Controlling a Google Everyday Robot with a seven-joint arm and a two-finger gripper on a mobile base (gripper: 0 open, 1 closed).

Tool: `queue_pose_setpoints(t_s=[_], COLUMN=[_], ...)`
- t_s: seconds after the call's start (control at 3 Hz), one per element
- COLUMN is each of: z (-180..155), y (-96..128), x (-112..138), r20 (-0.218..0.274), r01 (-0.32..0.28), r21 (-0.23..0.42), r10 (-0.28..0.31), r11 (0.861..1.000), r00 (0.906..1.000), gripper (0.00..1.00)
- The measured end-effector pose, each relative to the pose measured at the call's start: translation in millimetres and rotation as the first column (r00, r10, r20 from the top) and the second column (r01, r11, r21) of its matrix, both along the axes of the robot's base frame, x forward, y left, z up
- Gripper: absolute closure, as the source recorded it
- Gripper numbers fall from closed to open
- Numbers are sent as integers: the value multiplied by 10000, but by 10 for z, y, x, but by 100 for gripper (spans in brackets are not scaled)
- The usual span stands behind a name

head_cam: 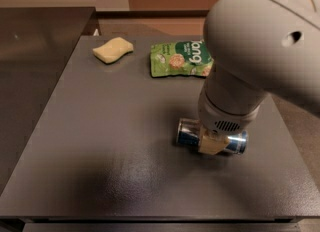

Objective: Pick redbull can

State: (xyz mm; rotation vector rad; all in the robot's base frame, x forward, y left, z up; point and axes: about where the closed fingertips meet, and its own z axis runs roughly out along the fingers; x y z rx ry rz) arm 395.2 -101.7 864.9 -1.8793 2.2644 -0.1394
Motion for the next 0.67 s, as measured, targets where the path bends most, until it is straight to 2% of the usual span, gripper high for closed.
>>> queue_pose_setpoints(t_s=[0.33, 0.67], z=[361, 688], y=[143, 295], x=[-18, -46], r20=[387, 673], r01=[-706, -1347], r21=[-127, -191], r10=[710, 1357], r11=[9974, 9907], r00=[9967, 9885], gripper=[100, 100])
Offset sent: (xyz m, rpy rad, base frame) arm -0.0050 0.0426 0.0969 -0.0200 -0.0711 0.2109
